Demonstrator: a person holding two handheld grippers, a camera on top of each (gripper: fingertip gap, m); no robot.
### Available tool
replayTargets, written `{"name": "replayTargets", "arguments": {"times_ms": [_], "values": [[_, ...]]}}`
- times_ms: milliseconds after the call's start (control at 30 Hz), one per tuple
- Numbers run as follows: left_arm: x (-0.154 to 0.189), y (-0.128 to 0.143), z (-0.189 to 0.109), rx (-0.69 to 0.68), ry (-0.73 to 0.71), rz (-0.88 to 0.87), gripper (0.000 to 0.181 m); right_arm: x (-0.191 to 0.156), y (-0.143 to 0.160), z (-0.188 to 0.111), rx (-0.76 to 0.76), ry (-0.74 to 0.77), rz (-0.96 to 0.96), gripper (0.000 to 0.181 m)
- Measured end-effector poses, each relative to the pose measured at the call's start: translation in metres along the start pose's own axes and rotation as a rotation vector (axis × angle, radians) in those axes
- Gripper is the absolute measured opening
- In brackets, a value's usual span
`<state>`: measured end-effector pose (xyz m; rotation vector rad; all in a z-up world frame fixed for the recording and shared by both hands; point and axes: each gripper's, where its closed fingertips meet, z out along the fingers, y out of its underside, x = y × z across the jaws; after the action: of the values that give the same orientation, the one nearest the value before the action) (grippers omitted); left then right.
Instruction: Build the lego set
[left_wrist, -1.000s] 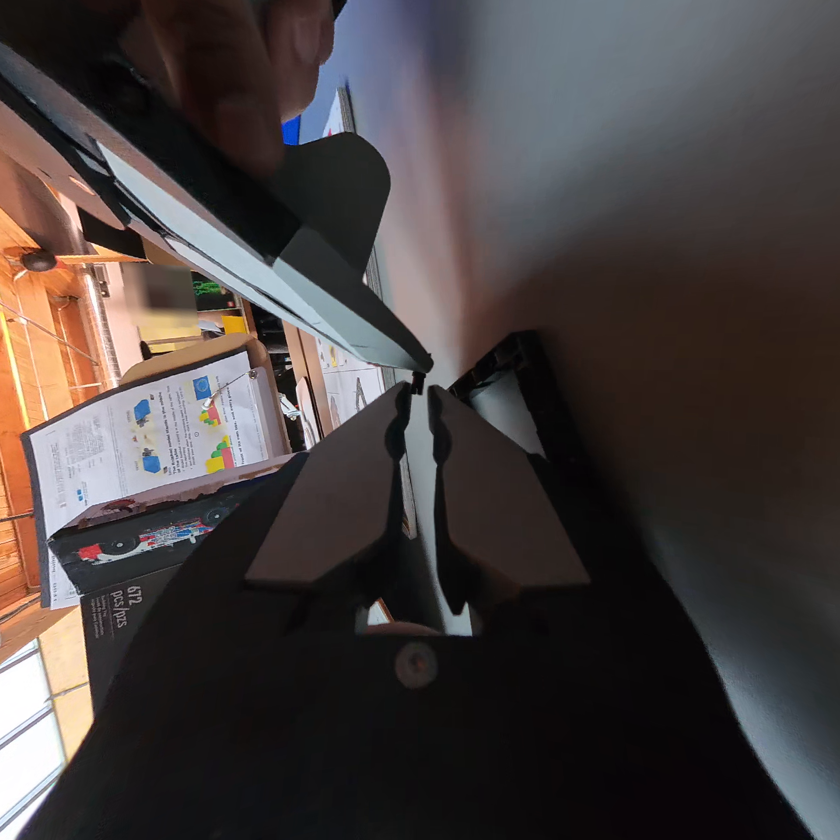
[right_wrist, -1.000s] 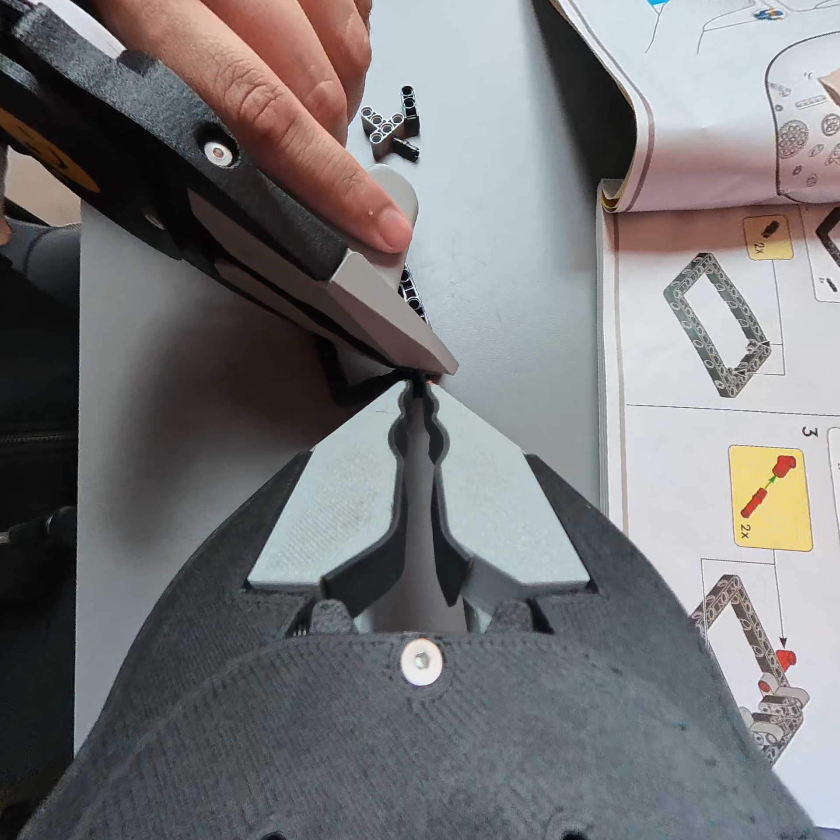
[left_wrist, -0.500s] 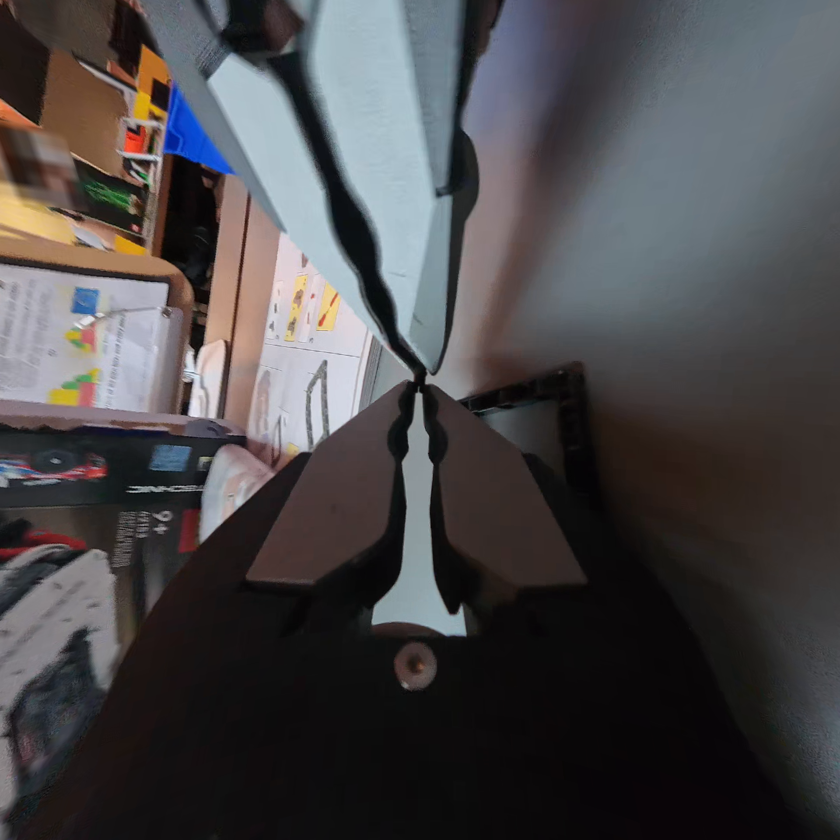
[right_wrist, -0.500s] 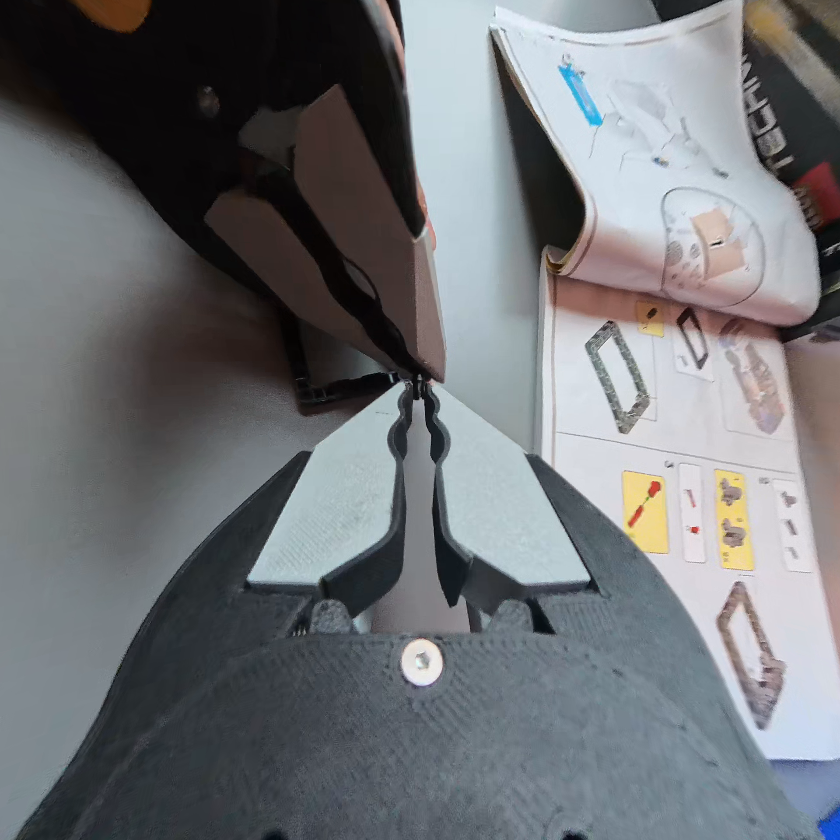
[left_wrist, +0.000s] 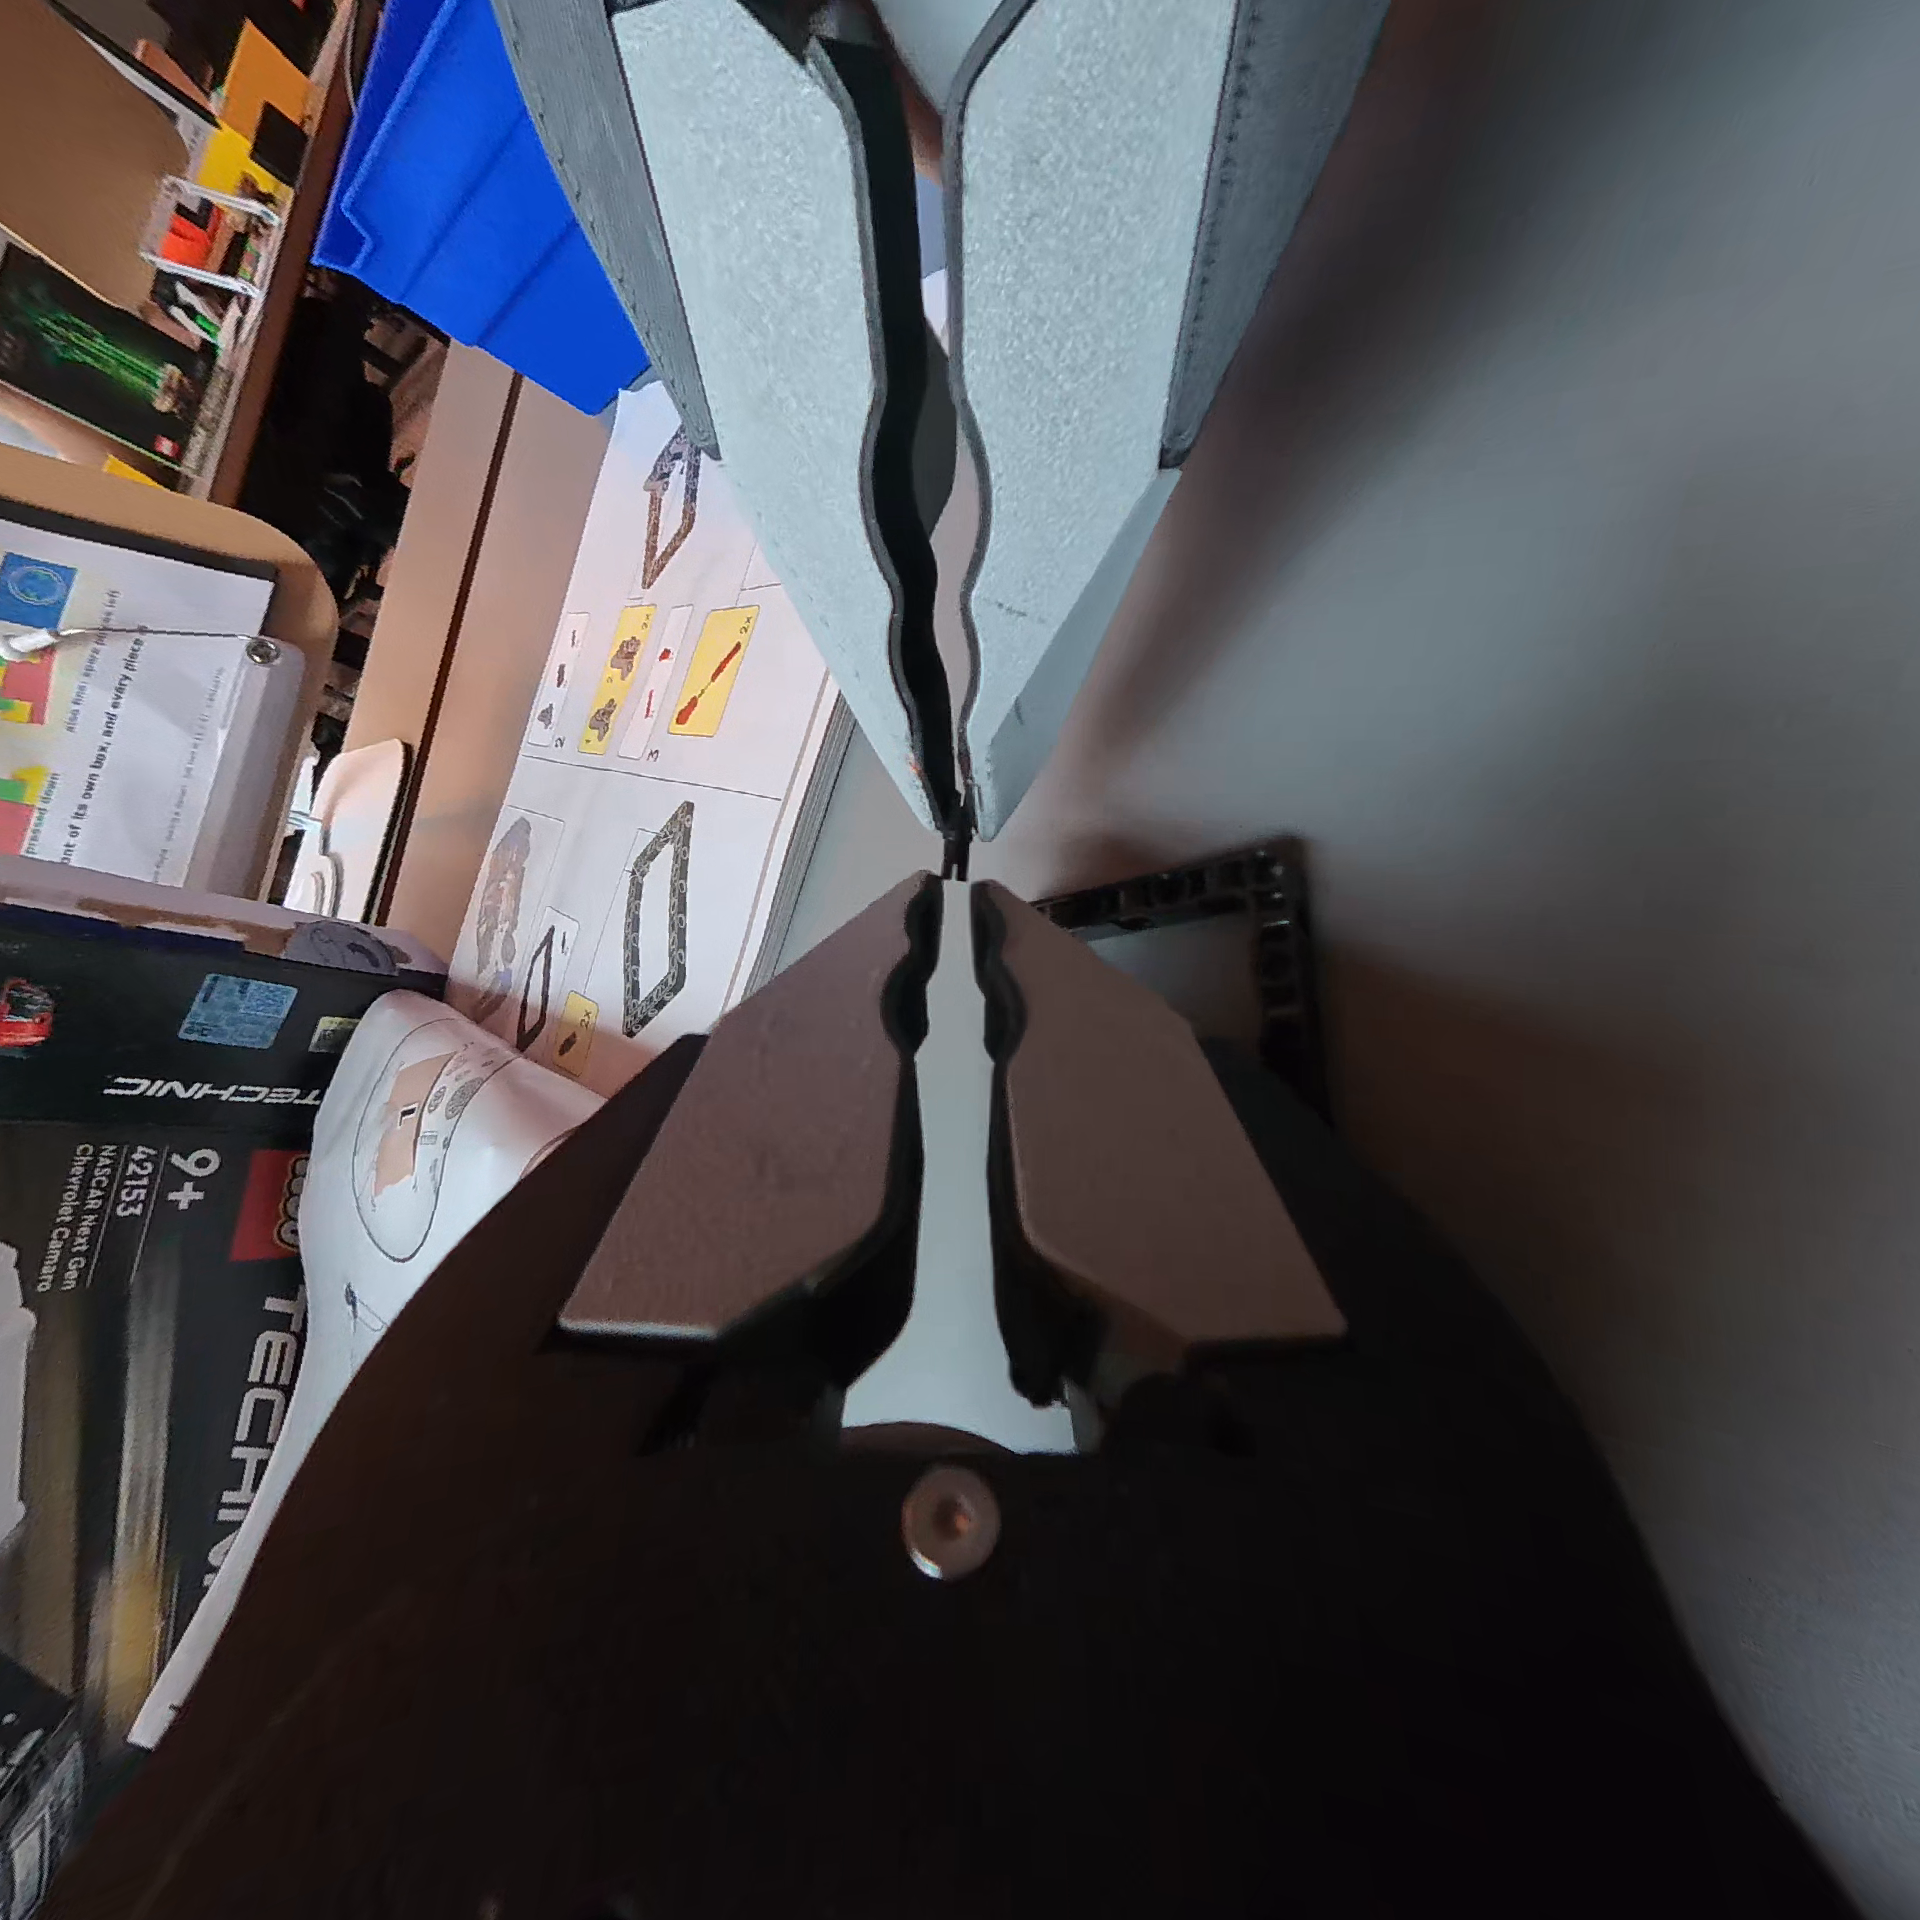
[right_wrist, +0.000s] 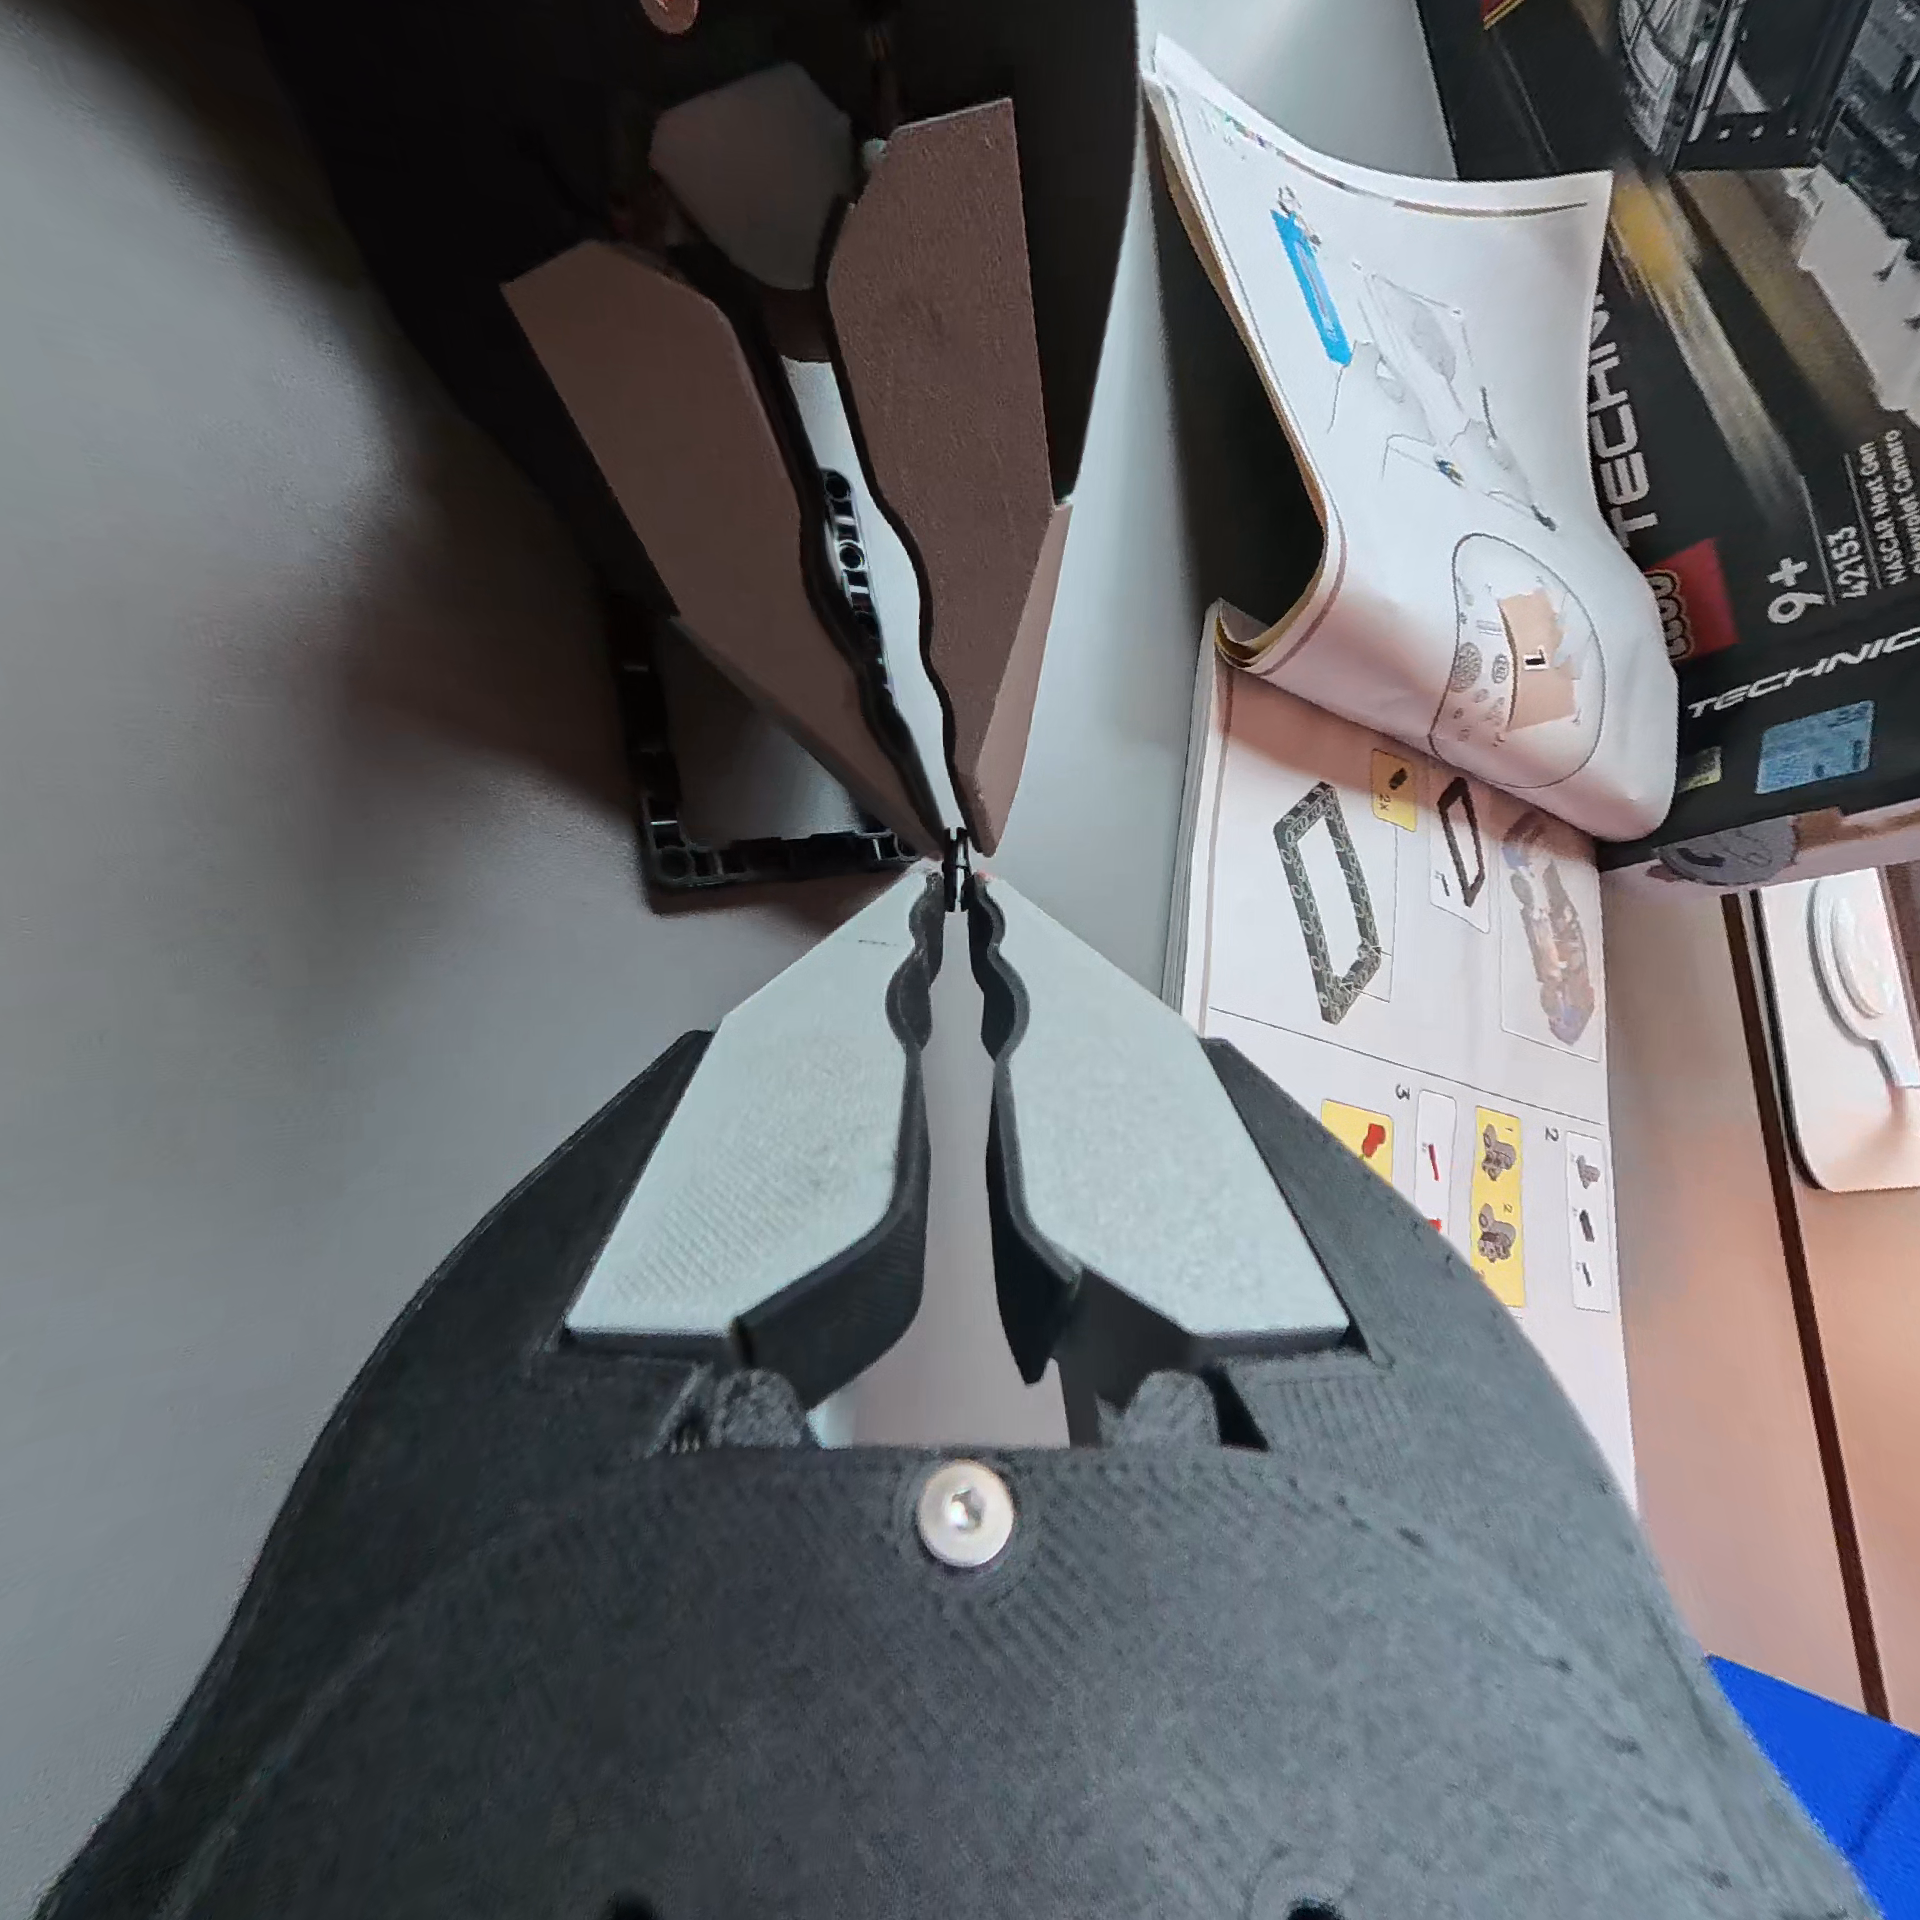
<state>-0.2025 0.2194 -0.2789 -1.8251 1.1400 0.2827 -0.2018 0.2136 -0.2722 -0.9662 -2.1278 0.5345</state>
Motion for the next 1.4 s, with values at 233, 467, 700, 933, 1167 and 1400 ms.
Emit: {"name": "replayTargets", "arguments": {"times_ms": [233,467,700,933,1167,1400], "values": [[-0.001,0.000,-0.001,0.008,0.003,-0.004,0.003,0.001,0.001,0.001,-0.006,0.024,-0.032,0.002],[0.001,-0.003,-0.001,0.014,0.009,-0.007,0.003,-0.002,0.002,0.003,-0.018,0.019,-0.048,0.002],[-0.002,-0.002,-0.003,-0.031,-0.027,0.043,0.002,-0.001,-0.001,0.002,-0.009,0.037,-0.051,0.002],[-0.003,-0.006,-0.005,-0.013,-0.071,0.085,0.002,-0.001,-0.003,-0.003,0.021,0.002,-0.004,0.002],[-0.006,-0.003,0.004,0.017,-0.058,-0.007,0.011,0.000,0.008,0.003,-0.011,-0.019,0.033,0.002],[-0.010,-0.006,0.002,0.015,-0.121,0.054,0.008,0.004,0.006,-0.002,0.012,-0.011,0.054,0.001]]}}
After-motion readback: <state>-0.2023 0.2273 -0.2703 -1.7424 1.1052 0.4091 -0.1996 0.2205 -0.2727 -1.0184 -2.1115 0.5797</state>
